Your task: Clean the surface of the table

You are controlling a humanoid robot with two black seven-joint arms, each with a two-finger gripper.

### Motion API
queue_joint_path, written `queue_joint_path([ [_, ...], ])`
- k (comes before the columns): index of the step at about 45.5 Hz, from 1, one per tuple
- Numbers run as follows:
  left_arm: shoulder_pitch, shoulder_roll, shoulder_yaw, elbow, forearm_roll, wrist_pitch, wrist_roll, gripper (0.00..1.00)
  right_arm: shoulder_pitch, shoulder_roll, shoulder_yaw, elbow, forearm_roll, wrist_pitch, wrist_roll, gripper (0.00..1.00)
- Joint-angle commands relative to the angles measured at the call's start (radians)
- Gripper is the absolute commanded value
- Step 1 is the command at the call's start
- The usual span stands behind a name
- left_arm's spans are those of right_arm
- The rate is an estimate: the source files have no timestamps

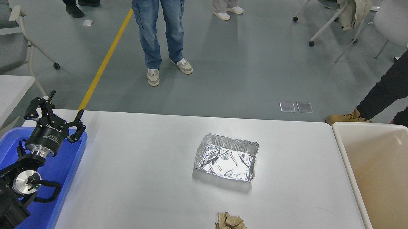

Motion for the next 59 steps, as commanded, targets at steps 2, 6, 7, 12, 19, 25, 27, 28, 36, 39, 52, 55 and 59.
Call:
queue_joint_path([
  [2, 0.000, 0.000, 0.000, 0.000, 0.000, 0.001, 0.000, 1.00, -0.069, 0.020, 0.052, -0.017, 0.002, -0.056, -0.141, 0.00],
  [6, 0.000, 0.000, 0.000, 0.000, 0.000, -0.001, 0.000, 1.00, -0.095, 0.026, 0.084, -0.017, 0.003, -0.058, -0.151, 0.00],
  [7, 0.000, 0.000, 0.000, 0.000, 0.000, -0.001, 0.000, 1.00, -0.101, 0.026, 0.093, -0.017, 0.003, -0.058, -0.151, 0.00],
  [12, 0.000, 0.000, 0.000, 0.000, 0.000, -0.001, 0.000, 1.00, -0.142, 0.052, 0.119, -0.017, 0.005, -0.061, -0.151, 0.00],
  [19, 0.000, 0.000, 0.000, 0.000, 0.000, 0.001, 0.000, 1.00, -0.187, 0.095, 0.122, -0.015, 0.006, -0.082, -0.151, 0.00],
  [25, 0.000, 0.000, 0.000, 0.000, 0.000, -0.001, 0.000, 1.00, -0.220, 0.127, 0.136, -0.014, 0.008, -0.096, -0.150, 0.00],
  [27, 0.000, 0.000, 0.000, 0.000, 0.000, 0.001, 0.000, 1.00, -0.230, 0.140, 0.142, -0.014, 0.008, -0.099, -0.150, 0.00],
  [28, 0.000, 0.000, 0.000, 0.000, 0.000, 0.001, 0.000, 1.00, -0.233, 0.144, 0.142, -0.012, 0.009, -0.101, -0.150, 0.00],
  [36, 0.000, 0.000, 0.000, 0.002, 0.000, 0.001, 0.000, 1.00, -0.251, 0.186, 0.144, -0.010, 0.009, -0.116, -0.148, 0.00],
  [39, 0.000, 0.000, 0.000, 0.000, 0.000, 0.001, 0.000, 1.00, -0.254, 0.200, 0.144, -0.010, 0.009, -0.125, -0.148, 0.00],
  [52, 0.000, 0.000, 0.000, 0.000, 0.000, -0.001, 0.000, 1.00, -0.289, 0.262, 0.144, -0.015, 0.008, -0.162, -0.148, 0.00],
  [55, 0.000, 0.000, 0.000, 0.000, 0.000, -0.001, 0.000, 1.00, -0.291, 0.267, 0.144, -0.015, 0.008, -0.167, -0.148, 0.00],
  [59, 0.000, -0.001, 0.000, 0.000, 0.000, -0.001, 0.000, 1.00, -0.294, 0.269, 0.144, -0.015, 0.009, -0.168, -0.148, 0.00],
])
